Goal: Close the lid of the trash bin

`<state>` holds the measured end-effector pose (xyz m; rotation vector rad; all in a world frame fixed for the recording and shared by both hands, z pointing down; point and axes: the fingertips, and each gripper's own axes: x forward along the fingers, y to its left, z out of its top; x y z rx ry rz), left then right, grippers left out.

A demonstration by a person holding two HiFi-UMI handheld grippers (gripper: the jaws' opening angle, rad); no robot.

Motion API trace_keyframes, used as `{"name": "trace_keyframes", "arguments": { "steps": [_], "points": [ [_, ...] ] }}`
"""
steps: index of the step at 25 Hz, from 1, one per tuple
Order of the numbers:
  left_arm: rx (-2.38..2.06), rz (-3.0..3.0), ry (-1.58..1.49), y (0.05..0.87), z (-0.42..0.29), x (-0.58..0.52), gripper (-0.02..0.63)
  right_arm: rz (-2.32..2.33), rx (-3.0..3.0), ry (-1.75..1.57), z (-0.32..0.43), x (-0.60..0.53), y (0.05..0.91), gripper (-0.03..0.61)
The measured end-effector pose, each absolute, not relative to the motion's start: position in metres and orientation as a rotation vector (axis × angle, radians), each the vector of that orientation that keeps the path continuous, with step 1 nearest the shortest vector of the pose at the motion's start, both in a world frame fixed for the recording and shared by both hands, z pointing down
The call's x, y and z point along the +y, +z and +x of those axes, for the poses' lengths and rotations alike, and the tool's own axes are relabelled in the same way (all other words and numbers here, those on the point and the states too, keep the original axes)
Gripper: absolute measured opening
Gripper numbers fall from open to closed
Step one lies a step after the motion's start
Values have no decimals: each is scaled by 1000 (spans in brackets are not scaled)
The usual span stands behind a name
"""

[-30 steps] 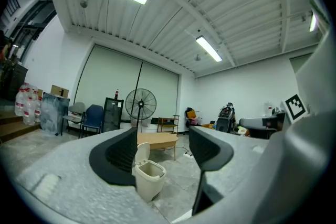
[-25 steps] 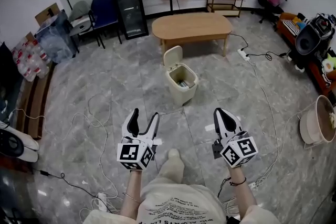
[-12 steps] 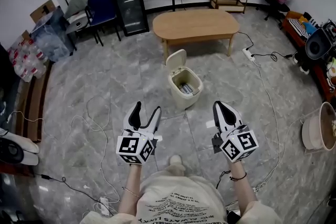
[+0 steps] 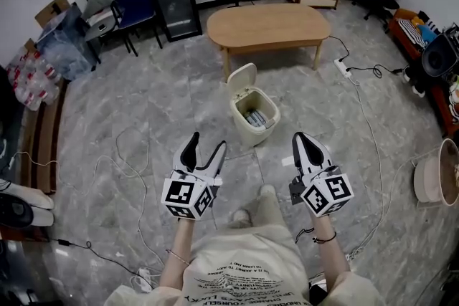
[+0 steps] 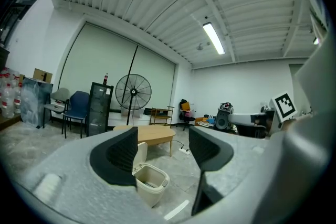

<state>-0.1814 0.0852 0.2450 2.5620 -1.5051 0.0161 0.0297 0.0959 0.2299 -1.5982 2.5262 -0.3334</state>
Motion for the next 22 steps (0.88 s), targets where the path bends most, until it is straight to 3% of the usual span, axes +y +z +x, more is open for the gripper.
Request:
{"name": "trace_keyframes", "arguments": {
  "steps": [22],
  "points": [
    [-1541, 2402, 136, 309, -160, -101, 295, -1486, 2695, -522, 35, -110, 290, 5]
  ]
}}
